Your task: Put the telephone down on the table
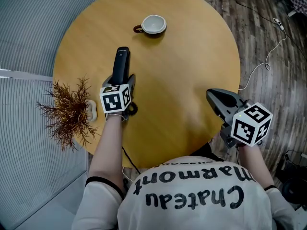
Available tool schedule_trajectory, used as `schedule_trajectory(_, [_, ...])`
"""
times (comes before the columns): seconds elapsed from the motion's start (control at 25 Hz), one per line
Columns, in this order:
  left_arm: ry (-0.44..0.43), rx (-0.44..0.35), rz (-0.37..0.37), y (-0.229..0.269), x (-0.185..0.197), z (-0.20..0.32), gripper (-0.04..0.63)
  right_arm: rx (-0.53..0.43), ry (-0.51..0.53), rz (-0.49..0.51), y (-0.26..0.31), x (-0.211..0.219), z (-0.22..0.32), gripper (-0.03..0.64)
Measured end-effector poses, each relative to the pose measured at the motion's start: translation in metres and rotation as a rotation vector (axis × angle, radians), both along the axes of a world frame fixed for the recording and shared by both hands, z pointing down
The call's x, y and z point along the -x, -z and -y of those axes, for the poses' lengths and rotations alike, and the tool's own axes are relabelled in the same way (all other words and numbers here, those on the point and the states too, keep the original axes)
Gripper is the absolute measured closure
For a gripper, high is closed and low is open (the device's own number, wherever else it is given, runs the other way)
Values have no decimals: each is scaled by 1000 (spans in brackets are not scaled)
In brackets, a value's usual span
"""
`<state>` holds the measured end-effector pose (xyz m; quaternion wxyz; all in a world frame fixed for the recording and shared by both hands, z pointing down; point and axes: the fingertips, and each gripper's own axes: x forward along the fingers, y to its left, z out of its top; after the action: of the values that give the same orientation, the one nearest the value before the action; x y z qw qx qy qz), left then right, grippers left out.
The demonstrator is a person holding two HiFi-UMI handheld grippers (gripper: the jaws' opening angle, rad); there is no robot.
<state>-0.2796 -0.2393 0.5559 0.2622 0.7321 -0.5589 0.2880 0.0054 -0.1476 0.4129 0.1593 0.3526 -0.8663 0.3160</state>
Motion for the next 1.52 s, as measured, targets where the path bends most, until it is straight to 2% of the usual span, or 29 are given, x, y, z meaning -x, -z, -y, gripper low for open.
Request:
schedule_trajectory(0.44, [-7,-14,18,0,-1,-1,281,-10,-10,-11,8,-5,-2,603])
schedule_trajectory(0.8, [-20,-3,3,-1,-2,-1,275,11,-26,-36,1,-4,-18,603])
schedule_trajectory(0.88, [-46,0,4,-2,-5,-1,236,11,-33,-45,2,-5,-22,603])
schedule_trajectory(1.04, [-67,2,6,-3,-6,-1,233,3,-47,-64,5,-7,-29,603])
schedule_trajectory(1.36, [-16,4,17,-6,5,1,144,-16,-66,-92,10,-8,-36,603])
schedule_trajectory(1.52, [-62,-3,17,-3,-3,0,176,-7,-42,-104,7,-5,-40,603])
